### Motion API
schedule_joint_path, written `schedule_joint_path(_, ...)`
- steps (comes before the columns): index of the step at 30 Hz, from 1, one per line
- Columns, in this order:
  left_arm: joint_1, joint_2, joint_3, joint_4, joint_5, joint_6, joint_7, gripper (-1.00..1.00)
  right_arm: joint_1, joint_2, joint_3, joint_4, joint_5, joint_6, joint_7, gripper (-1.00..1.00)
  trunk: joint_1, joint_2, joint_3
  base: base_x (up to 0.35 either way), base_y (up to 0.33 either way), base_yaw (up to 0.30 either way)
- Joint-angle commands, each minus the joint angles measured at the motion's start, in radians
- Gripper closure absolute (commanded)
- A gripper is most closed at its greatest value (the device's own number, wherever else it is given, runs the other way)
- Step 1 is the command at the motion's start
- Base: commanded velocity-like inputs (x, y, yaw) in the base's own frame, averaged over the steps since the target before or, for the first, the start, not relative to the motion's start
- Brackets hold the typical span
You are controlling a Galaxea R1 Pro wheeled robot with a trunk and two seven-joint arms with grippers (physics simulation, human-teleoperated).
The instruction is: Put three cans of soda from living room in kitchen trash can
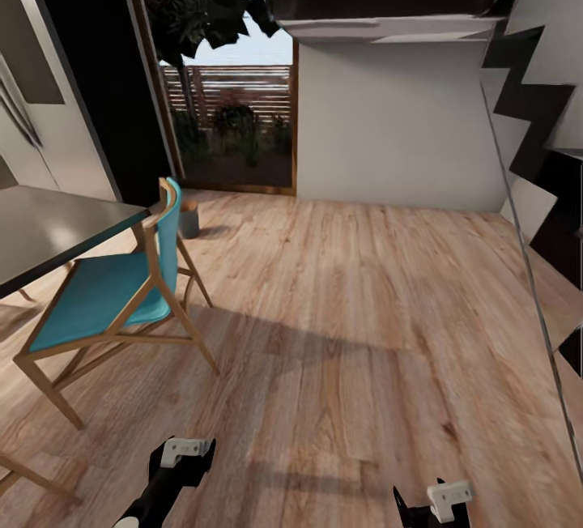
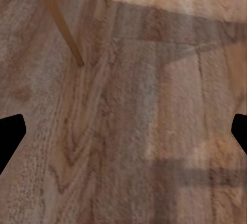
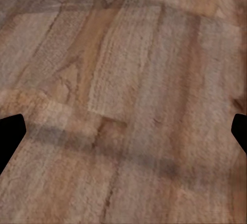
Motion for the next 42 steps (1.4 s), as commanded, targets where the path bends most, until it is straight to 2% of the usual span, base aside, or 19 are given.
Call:
schedule_joint_path(1, 0.0, 0.0, 0.0, 0.0, 0.0, 0.0, 0.0, -1.0, 0.0, 0.0, 0.0, 0.0, 0.0, 0.0, 0.0, -1.0, 0.0, 0.0, 0.0, 0.285, -0.133, 0.0)
schedule_joint_path(27, 0.0, 0.0, 0.0, 0.0, 0.0, 0.0, -0.001, -1.0, 0.0, 0.0, 0.0, 0.0, 0.0, -0.001, 0.002, -1.0, 0.0, 0.0, 0.0, 0.29, -0.125, 0.0)
schedule_joint_path(42, 0.0, 0.0, 0.0, -0.001, 0.0, 0.0, -0.001, -1.0, 0.0, 0.0, 0.002, 0.0, 0.0, -0.001, 0.002, -1.0, 0.0, 0.0, 0.0, 0.311, -0.025, 0.0)
